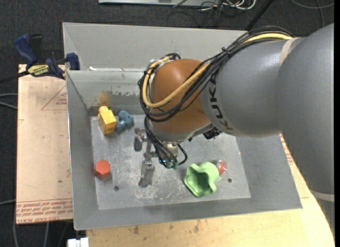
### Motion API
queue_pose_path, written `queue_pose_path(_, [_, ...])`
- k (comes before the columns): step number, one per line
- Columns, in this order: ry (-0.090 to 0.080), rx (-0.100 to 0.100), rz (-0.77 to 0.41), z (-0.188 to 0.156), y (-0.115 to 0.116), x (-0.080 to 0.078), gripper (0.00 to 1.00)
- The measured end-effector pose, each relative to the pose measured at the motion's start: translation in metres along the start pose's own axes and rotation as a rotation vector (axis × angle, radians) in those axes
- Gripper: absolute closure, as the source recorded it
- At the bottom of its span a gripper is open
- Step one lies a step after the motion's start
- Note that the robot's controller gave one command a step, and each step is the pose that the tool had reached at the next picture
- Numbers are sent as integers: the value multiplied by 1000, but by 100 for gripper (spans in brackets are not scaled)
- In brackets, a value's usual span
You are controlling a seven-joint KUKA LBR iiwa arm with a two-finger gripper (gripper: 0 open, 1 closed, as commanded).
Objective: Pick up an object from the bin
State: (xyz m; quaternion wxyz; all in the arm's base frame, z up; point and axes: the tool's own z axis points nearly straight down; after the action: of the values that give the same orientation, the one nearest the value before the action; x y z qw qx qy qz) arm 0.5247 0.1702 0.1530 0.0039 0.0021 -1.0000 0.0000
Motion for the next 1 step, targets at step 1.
queue_pose_path(1, [-5, -2, -182, 86, 82, -13, 0])
